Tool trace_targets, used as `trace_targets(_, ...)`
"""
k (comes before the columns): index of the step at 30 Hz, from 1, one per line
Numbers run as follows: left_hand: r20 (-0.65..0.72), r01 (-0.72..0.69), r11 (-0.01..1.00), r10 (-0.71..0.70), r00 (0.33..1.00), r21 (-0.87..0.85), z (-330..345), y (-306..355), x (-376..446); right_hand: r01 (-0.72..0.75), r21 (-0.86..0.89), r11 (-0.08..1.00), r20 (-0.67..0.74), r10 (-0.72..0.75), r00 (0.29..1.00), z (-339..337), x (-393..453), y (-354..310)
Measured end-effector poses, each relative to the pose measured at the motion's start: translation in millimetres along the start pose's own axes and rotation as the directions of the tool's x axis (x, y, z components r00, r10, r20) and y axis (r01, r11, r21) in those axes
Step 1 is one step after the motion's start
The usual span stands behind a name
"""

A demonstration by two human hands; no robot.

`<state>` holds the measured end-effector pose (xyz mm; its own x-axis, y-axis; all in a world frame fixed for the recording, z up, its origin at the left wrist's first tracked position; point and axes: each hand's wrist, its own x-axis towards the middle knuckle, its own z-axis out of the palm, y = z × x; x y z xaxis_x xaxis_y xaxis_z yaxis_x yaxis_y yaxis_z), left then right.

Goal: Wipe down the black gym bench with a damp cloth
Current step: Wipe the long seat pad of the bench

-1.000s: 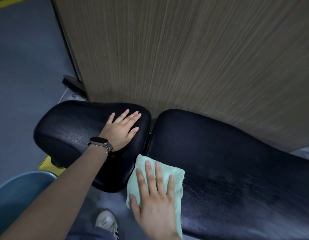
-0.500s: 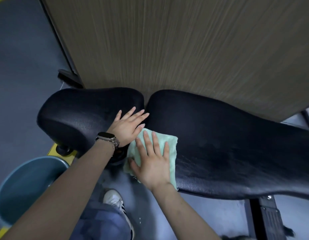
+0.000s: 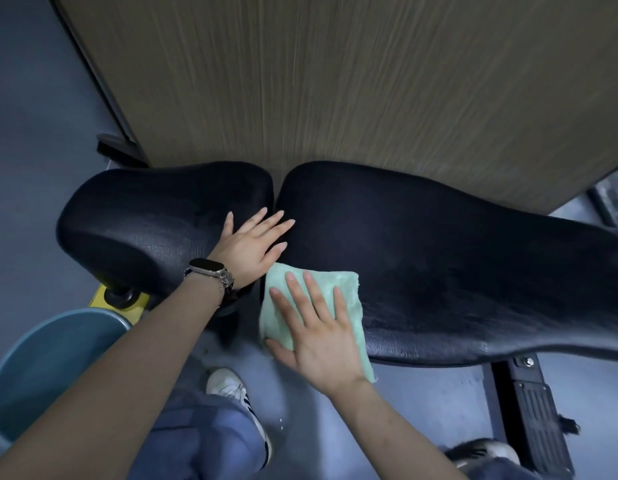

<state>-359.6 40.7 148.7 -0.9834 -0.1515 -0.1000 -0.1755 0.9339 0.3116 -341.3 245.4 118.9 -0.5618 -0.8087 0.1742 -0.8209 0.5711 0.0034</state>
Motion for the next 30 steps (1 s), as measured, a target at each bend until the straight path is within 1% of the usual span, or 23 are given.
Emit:
trace_targets(3,-0.004,-0.019,1.0,0.019,1.0,0.017,2,2,-2,0.066,-0.059,0.996,-0.005,-0.066,0.998,-4,-17,19)
trace_targets(5,0.002,-0.021,0.999,0.021,1.0,0.025,2,4,-5,0.07,-0.074,0.995,-0.002,-0.07,0.998,-5,-22,26)
trace_targets(9,0.022,-0.017,0.999,0.016,1.0,0.039,4,10,-8,0.05,-0.101,0.994,0.032,-0.047,0.998,-6,-22,25)
trace_targets(13,0.018,-0.004,0.999,0.003,1.0,0.036,4,13,-7,0.107,-0.12,0.987,0.055,-0.101,0.993,-5,-13,18)
trace_targets(19,0.015,-0.002,1.0,0.002,1.0,0.023,1,13,-8,0.136,-0.11,0.985,-0.004,-0.137,0.991,0,-6,9)
trace_targets(24,0.013,-0.03,0.999,0.03,0.999,0.011,5,24,-12,0.171,-0.102,0.98,-0.051,-0.177,0.983,0,-18,30)
trace_targets(30,0.031,-0.076,0.996,0.075,0.997,0.036,13,46,-11,0.204,-0.15,0.967,0.013,-0.205,0.979,-11,-46,73)
